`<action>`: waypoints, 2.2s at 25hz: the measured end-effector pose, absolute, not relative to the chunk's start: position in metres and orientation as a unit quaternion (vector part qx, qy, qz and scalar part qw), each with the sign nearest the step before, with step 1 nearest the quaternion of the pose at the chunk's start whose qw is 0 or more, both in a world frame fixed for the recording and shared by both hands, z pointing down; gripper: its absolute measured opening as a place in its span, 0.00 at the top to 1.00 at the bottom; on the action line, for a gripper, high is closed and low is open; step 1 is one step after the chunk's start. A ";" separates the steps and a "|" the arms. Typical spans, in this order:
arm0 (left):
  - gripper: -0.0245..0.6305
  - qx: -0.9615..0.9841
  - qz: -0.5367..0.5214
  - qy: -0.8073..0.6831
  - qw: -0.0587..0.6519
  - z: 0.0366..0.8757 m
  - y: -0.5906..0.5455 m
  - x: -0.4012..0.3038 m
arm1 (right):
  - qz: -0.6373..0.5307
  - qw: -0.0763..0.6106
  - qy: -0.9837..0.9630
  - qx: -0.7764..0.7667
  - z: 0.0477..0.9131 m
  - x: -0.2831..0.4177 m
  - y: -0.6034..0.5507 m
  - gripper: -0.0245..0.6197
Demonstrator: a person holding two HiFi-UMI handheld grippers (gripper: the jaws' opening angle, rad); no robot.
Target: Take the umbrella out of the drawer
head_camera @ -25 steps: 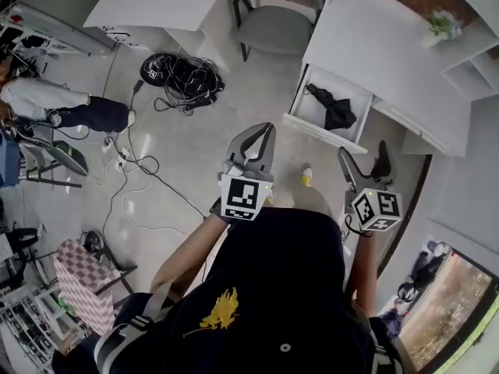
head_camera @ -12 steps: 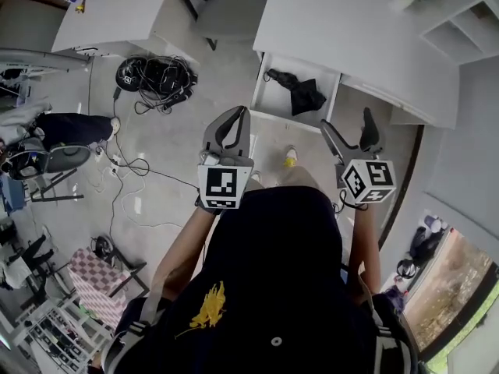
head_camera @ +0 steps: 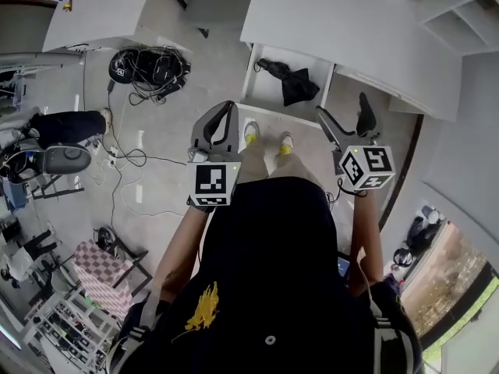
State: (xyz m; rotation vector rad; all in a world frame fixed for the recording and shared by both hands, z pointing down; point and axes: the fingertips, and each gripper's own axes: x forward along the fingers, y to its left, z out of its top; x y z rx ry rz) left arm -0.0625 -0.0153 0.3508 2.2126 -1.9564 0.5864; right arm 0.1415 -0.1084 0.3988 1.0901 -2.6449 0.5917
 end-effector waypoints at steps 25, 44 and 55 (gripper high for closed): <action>0.93 0.842 0.154 -0.508 0.093 0.410 -0.132 -0.137 | 0.191 0.166 -0.863 0.437 0.424 0.030 -0.149 0.15; 0.93 0.828 0.190 -0.511 0.130 0.512 -0.170 -0.101 | 0.208 0.279 -0.883 0.315 0.550 0.012 -0.185 0.15; 0.93 0.806 0.227 -0.511 0.196 0.568 -0.178 -0.099 | 0.172 0.447 -0.852 0.211 0.666 0.012 -0.190 0.15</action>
